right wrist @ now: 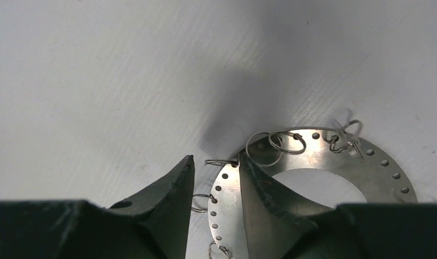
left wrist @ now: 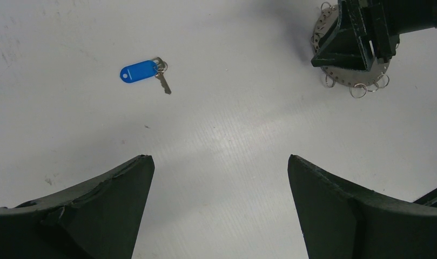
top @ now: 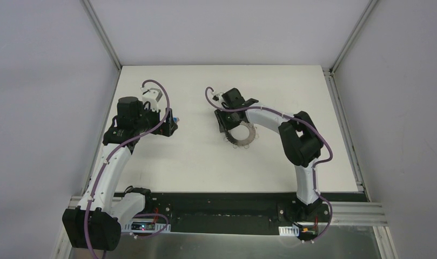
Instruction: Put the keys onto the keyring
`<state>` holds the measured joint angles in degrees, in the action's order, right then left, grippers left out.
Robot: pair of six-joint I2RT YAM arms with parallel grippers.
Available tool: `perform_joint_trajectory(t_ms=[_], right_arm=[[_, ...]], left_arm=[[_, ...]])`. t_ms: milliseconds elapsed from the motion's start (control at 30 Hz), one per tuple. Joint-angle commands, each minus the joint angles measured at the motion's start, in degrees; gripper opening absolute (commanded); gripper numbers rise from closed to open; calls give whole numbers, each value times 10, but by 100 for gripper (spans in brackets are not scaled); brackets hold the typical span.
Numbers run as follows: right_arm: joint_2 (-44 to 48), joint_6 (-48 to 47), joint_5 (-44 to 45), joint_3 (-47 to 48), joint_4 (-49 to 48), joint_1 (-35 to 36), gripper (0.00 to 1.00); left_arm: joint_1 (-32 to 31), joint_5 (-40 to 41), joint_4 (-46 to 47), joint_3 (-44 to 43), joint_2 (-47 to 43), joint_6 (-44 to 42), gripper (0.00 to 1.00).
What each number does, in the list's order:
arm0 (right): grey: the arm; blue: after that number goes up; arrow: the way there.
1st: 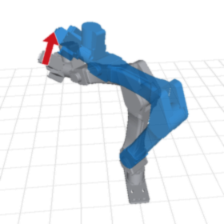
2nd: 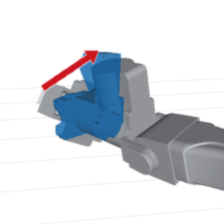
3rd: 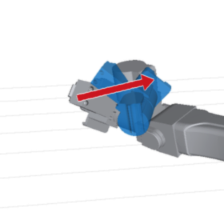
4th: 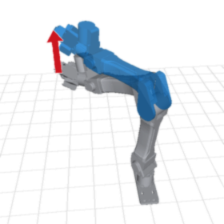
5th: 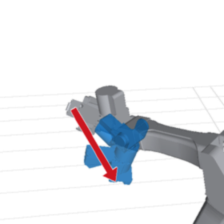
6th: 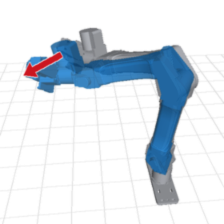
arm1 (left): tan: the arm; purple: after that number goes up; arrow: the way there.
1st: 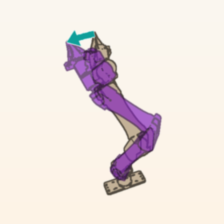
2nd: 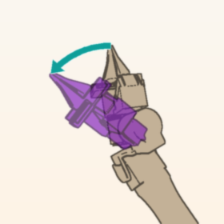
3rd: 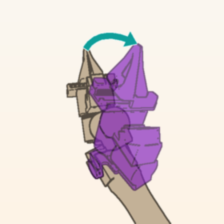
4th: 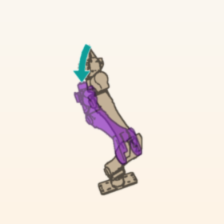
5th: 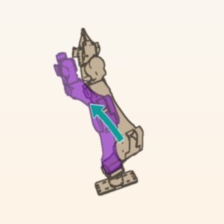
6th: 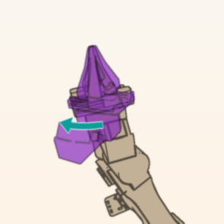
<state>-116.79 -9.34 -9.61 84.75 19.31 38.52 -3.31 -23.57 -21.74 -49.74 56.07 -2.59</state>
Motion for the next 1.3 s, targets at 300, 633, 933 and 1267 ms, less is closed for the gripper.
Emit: perform_joint_trajectory(t_ms=[300, 633, 933, 1267], right_arm=[[-8, -56, 28, 19, 15, 10, 39], [16, -85, 24, 12, 20, 10, 30], [107, -112, 40, -49, 54, 24, 50], [191, -112, 72, -164, 82, 28, 47]], left_arm=[[-1, -14, 19, 3, -12, -13, 100], [-1, -16, 18, 3, -14, -13, 100], [-1, -16, 17, 3, -17, -15, 100], [-1, -22, 24, 6, -11, -14, 100]])
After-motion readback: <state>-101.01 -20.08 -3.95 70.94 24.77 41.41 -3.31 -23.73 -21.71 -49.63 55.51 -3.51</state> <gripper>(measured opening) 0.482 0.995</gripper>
